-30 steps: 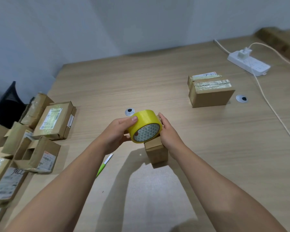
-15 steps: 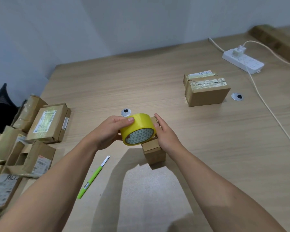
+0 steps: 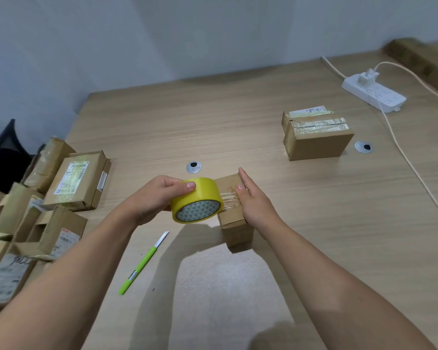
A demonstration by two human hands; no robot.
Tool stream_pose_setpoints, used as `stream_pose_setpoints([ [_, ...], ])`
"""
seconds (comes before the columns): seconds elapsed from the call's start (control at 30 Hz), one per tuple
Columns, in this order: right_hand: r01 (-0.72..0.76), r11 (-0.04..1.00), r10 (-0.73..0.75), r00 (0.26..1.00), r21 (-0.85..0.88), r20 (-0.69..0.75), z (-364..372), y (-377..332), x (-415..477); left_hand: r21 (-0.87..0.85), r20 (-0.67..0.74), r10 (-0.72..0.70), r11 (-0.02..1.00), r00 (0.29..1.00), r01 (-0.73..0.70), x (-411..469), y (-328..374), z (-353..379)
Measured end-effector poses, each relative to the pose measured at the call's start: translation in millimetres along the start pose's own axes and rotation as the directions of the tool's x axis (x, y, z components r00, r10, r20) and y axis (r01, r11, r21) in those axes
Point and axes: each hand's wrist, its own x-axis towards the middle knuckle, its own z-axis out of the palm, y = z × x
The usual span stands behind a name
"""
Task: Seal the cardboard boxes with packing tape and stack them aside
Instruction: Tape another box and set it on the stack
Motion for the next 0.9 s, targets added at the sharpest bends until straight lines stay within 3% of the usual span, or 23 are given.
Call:
stream_pose_setpoints([
  [0.37,-0.020,1.000,0.020,1.000,-0.002,0.001,-2.0,-2.8,-1.9,0.137,-0.006,-0.038,0.990,0.999,0.038,-9.5,-19.5,-16.9],
  [0.67,-0.019,1.000,0.019,1.000,-0.003,0.000,-3.4,-1.7,-2.1,0.085,-0.025,-0.083,0.993,0.996,0.085,-2.7,-32.6,-3.8],
  [0.8,0.063,0.968,-0.089,0.991,-0.242,-0.100,-4.5,-1.4,-3.7,0.038,-0.050,-0.080,0.996,0.996,0.082,0.0,-34.4,7.3],
  [0.9,0.146,0.829,-0.238,0.966,-0.540,-0.105,-7.3,-8.1,-6.6,0.004,-0.052,-0.080,0.997,0.995,0.080,0.1,-32.8,12.1],
])
